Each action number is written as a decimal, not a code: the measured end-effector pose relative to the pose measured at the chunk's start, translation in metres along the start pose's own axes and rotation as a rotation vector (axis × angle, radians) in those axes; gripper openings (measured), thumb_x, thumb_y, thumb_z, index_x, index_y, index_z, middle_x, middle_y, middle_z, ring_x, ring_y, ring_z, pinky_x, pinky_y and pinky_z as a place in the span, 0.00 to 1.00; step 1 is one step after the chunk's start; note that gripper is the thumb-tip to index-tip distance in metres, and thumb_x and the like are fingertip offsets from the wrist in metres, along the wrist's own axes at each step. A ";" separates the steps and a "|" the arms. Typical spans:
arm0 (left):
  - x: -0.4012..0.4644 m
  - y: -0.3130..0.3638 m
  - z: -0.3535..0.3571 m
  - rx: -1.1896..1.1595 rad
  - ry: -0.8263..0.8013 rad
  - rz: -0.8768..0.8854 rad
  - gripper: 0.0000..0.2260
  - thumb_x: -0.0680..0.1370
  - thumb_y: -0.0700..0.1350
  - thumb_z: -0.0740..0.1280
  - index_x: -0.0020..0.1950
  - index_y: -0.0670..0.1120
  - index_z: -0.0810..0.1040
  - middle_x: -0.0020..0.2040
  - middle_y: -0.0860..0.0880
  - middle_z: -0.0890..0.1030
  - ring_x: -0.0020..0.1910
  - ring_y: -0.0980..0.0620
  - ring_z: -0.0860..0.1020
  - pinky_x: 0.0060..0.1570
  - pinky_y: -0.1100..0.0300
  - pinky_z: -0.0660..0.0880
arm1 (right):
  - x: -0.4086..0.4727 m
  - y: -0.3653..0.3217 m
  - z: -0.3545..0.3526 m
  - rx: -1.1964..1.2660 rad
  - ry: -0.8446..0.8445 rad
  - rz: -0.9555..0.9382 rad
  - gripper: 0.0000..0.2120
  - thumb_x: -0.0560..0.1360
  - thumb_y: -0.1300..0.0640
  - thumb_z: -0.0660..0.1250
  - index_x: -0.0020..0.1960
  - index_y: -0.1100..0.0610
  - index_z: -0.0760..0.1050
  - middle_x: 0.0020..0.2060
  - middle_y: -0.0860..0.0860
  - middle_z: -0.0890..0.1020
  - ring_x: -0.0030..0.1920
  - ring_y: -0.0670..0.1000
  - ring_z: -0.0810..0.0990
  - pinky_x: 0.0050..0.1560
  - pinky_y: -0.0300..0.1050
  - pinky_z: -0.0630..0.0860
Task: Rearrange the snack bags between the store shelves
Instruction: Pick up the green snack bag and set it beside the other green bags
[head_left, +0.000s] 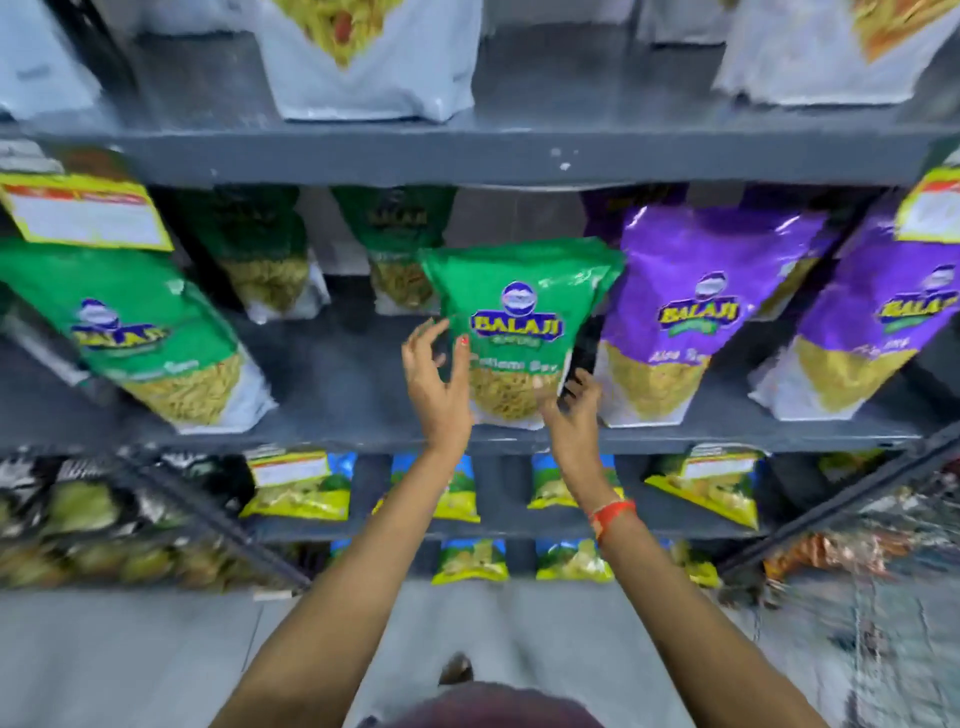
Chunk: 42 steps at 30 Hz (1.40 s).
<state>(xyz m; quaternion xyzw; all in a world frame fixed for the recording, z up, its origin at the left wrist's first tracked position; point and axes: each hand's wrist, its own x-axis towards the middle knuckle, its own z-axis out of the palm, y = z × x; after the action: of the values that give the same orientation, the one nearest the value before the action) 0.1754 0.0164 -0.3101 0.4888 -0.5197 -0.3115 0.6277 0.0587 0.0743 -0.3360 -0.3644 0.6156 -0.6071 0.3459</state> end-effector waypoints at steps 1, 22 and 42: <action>0.003 -0.003 0.004 -0.044 -0.057 -0.128 0.18 0.74 0.47 0.65 0.62 0.40 0.71 0.61 0.43 0.72 0.62 0.45 0.72 0.60 0.65 0.70 | 0.007 0.004 -0.002 -0.010 -0.002 0.027 0.39 0.68 0.44 0.72 0.70 0.61 0.59 0.62 0.54 0.73 0.64 0.54 0.73 0.67 0.50 0.70; 0.076 -0.070 -0.071 -0.190 -0.409 -0.584 0.14 0.79 0.54 0.53 0.62 0.51 0.67 0.67 0.42 0.72 0.60 0.50 0.73 0.67 0.46 0.68 | 0.038 0.027 0.100 -0.058 -0.167 0.015 0.29 0.62 0.41 0.76 0.55 0.44 0.63 0.58 0.55 0.79 0.55 0.50 0.79 0.60 0.51 0.77; 0.070 -0.062 -0.104 -0.142 -0.349 -0.566 0.19 0.79 0.55 0.52 0.67 0.49 0.64 0.68 0.43 0.71 0.66 0.46 0.70 0.69 0.42 0.66 | 0.017 0.028 0.128 -0.051 -0.181 0.034 0.29 0.59 0.37 0.75 0.52 0.42 0.64 0.61 0.56 0.75 0.61 0.53 0.77 0.57 0.43 0.76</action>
<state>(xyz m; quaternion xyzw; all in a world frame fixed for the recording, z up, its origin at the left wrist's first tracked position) 0.3006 -0.0365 -0.3420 0.5080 -0.4399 -0.5878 0.4504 0.1604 -0.0036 -0.3668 -0.4159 0.6030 -0.5499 0.4013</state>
